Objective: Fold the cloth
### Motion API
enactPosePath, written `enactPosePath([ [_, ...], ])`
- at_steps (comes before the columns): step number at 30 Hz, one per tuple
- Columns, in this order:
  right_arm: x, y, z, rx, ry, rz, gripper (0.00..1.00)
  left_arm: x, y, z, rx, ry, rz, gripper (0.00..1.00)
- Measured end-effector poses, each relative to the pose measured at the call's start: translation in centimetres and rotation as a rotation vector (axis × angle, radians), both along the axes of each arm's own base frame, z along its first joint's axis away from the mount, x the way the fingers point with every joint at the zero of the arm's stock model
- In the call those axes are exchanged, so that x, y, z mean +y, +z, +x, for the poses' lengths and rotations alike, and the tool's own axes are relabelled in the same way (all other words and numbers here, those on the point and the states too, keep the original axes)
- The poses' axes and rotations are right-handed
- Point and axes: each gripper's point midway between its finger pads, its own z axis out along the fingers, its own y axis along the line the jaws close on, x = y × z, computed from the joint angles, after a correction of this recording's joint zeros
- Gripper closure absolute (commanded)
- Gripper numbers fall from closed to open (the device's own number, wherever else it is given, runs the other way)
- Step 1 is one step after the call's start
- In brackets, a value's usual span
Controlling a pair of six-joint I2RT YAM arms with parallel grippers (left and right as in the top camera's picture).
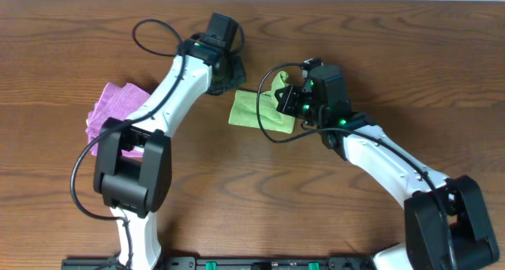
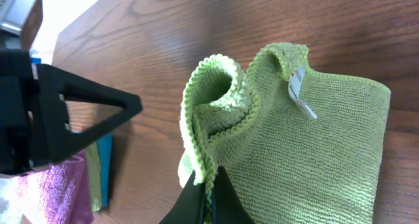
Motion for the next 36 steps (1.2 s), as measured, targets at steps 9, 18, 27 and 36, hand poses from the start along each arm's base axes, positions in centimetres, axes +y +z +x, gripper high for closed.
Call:
enactPosePath([
  [9,1.4,0.6,0.8,-0.035,0.005,-0.013,0.99,1.3,1.8,-0.2,-0.016,0.024,0.002,0.94],
  [18,5.0,-1.0,1.5,0.001,0.066,-0.033,0.99,4.2,5.4,-0.2,-0.068,0.08,0.001,0.94],
  [27,7.0,-2.7,0.6,0.017,0.113,-0.045,0.99,6.1,5.3,-0.2,-0.047,0.121,0.008,0.94],
  [36,8.7,-2.9,0.0,-0.002,0.145,-0.04,0.99,6.1,5.3,-0.2,-0.047,0.117,0.006,0.94],
])
